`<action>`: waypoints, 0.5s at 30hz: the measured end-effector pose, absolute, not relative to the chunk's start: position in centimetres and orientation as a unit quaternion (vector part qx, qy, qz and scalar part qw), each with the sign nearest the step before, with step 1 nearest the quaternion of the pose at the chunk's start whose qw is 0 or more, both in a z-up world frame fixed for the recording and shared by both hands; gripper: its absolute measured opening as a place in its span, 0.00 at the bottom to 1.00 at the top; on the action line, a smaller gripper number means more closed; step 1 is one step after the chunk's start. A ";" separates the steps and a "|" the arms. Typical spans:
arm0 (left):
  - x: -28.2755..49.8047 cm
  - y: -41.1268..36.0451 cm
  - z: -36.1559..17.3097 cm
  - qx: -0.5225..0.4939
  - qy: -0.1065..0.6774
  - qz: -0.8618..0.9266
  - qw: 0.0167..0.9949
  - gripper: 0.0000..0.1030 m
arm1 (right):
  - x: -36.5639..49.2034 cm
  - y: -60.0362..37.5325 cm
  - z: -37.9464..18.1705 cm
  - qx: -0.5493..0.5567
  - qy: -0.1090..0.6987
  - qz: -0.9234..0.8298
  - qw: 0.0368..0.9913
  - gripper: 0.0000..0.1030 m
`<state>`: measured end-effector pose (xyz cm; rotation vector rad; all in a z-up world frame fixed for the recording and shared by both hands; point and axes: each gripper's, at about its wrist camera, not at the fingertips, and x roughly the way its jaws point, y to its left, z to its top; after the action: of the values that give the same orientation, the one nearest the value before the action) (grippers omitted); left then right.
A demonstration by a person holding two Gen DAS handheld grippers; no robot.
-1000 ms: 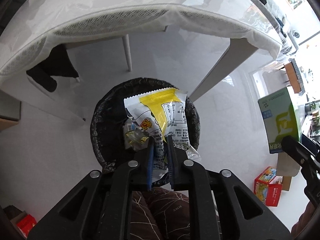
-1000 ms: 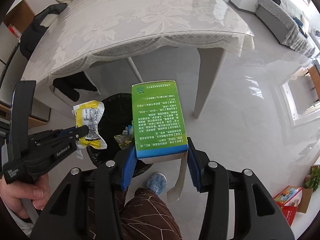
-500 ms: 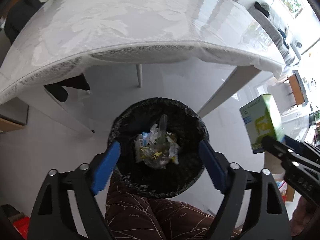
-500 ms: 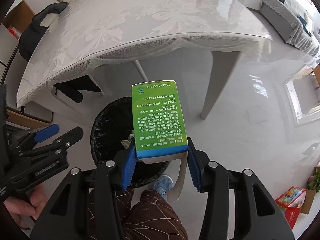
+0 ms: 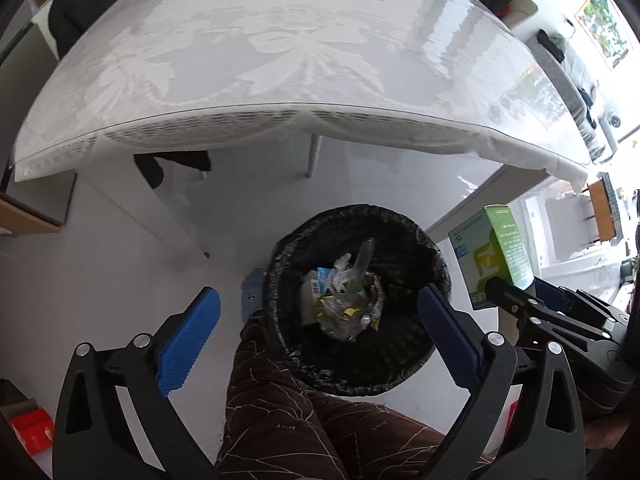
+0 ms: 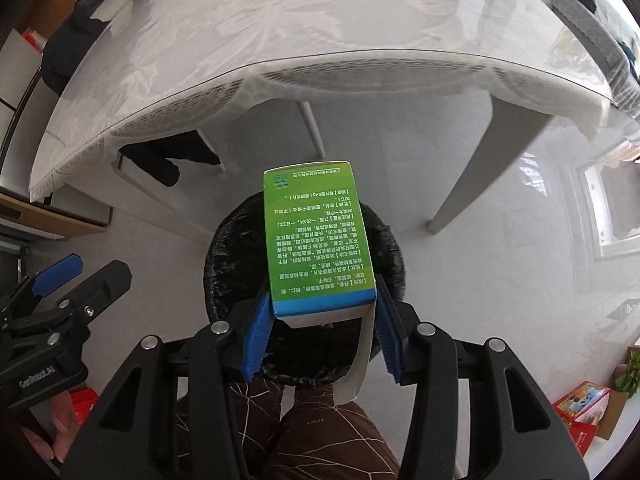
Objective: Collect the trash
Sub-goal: 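Open the right tool to drop the green medicine box into the bin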
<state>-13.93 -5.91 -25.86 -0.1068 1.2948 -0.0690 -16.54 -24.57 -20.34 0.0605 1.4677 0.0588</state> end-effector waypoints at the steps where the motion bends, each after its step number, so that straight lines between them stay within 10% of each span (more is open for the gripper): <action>1: -13.9 -5.7 -25.8 -0.052 0.603 -0.029 0.796 0.94 | -16.4 -24.2 -20.5 0.027 0.671 0.030 0.741 0.43; 15: -13.1 -3.7 -27.0 -0.055 0.616 -0.003 0.786 0.94 | -14.9 -21.3 -20.7 0.002 0.670 0.060 0.740 0.48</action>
<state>-13.07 -3.70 -26.98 -0.1187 1.3282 -0.0058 -14.93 -21.33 -20.67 0.0033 1.4710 0.1310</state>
